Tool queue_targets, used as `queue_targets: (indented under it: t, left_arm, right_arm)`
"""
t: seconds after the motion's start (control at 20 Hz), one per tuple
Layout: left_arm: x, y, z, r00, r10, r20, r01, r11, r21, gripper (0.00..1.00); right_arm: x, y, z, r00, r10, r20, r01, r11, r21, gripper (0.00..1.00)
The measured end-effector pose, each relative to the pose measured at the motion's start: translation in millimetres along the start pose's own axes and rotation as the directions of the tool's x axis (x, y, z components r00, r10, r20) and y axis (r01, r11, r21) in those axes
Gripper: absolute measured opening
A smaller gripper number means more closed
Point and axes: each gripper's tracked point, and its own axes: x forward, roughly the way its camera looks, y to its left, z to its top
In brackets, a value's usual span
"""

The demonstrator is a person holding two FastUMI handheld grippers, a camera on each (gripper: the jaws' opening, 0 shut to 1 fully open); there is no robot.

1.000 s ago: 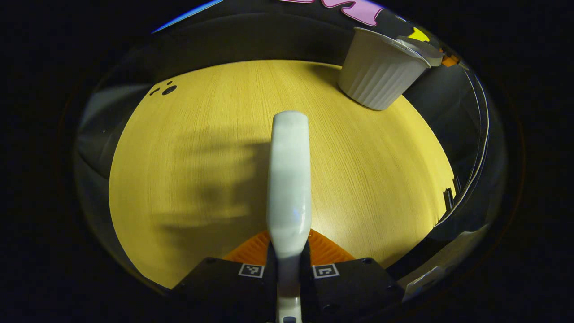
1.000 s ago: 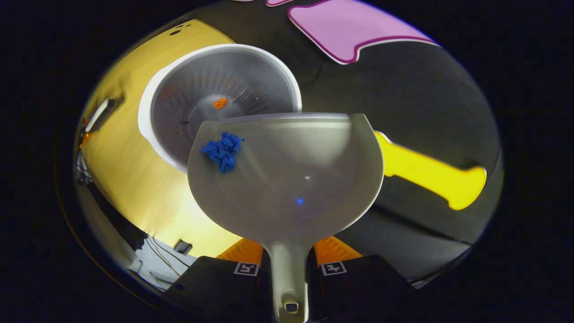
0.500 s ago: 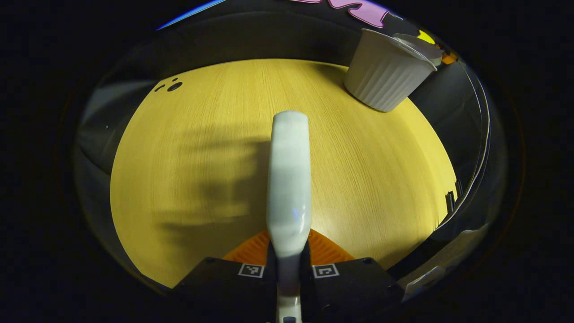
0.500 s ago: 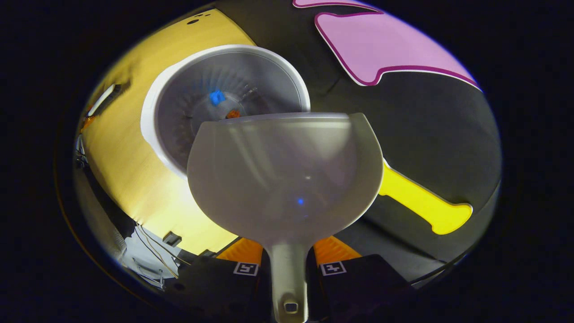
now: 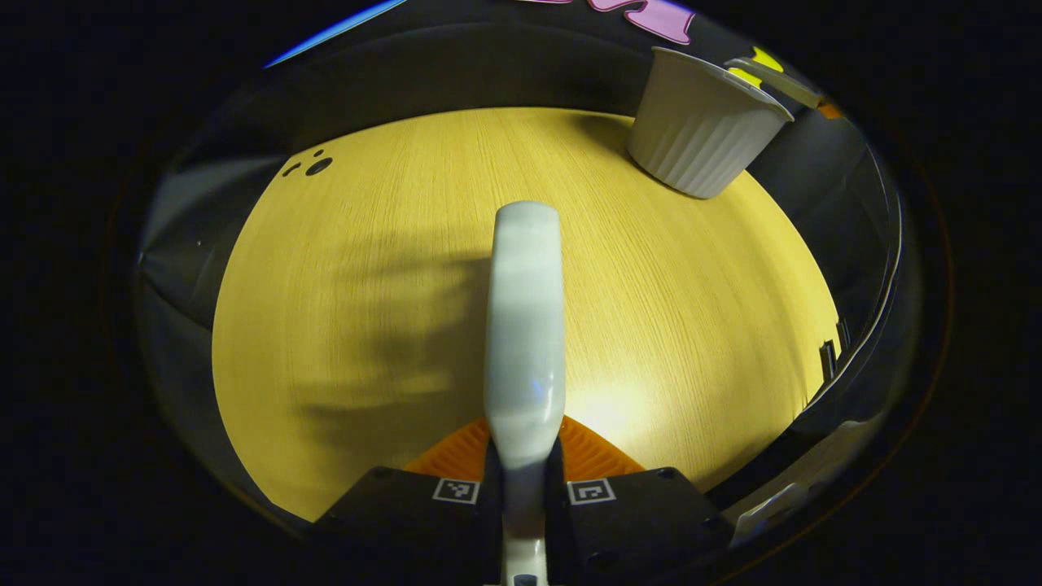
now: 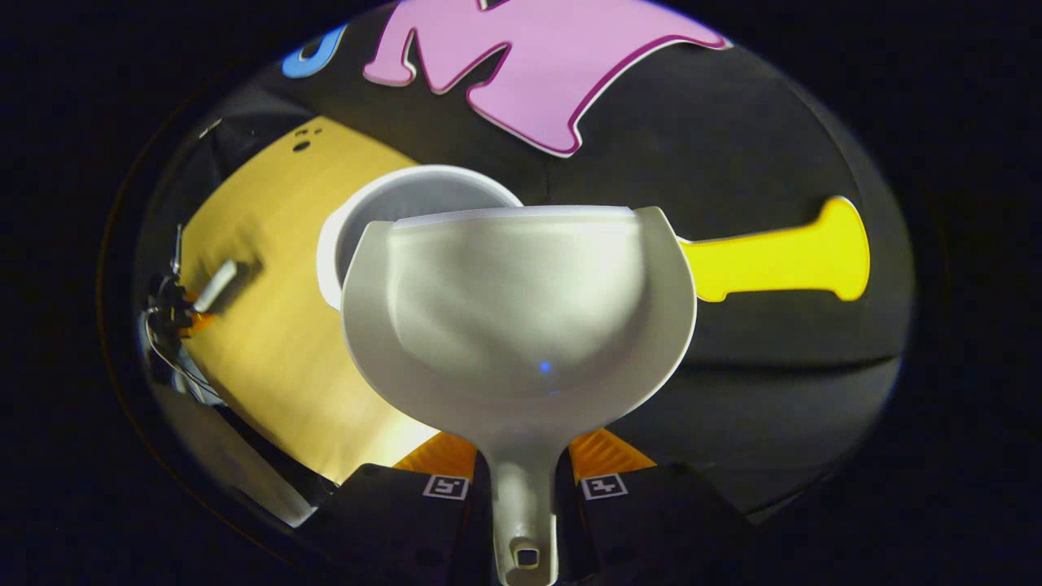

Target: Pick up the small broom and dustpan from the desktop, sweep the trash into the dustpan with the broom, and then empty the trash into the garbage bin.

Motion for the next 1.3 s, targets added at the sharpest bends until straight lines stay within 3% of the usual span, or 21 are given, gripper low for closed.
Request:
queue_targets:
  t: [0.25, 0.55, 0.75, 0.8, 0.9, 1.1, 1.15, 1.3]
  left_arm:
    - [0, 1, 0, 0.999, 0.036, -0.021, -0.035, 0.999, 0.038, 0.25]
    - [8, 3, 0, 0.996, 0.089, -0.028, -0.086, 0.992, 0.094, 0.25]
    - [17, 4, -3, 0.992, 0.125, -0.027, -0.12, 0.983, 0.138, 0.25]
    - [18, 4, -2, 0.991, 0.128, -0.026, -0.123, 0.982, 0.144, 0.25]
    - [20, 4, -3, 0.99, 0.142, -0.023, -0.136, 0.978, 0.16, 0.23]
    - [20, 2, -3, 0.986, 0.168, -0.018, -0.162, 0.97, 0.18, 0.23]
    - [20, 0, -2, 0.985, 0.171, -0.016, -0.166, 0.969, 0.182, 0.24]
    - [21, 1, -3, 0.984, 0.179, -0.021, -0.173, 0.968, 0.182, 0.25]
  right_arm:
    - [-44, 58, -39, 0.979, 0.131, 0.157, -0.147, 0.985, 0.093, 0.35]
    - [-45, 155, -132, 0.966, 0.233, 0.114, -0.245, 0.964, 0.104, 0.35]
    - [-2, 218, -183, 0.961, 0.271, 0.053, -0.276, 0.954, 0.119, 0.35]
    - [12, 232, -194, 0.961, 0.276, 0.035, -0.278, 0.954, 0.115, 0.31]
    - [41, 260, -213, 0.958, 0.287, 0.012, -0.286, 0.95, 0.123, 0.35]
    - [96, 302, -228, 0.954, 0.301, 0.019, -0.3, 0.94, 0.164, 0.35]
    - [107, 310, -230, 0.952, 0.305, 0.015, -0.303, 0.936, 0.18, 0.31]
    - [134, 325, -232, 0.957, 0.29, -0.014, -0.283, 0.941, 0.186, 0.35]
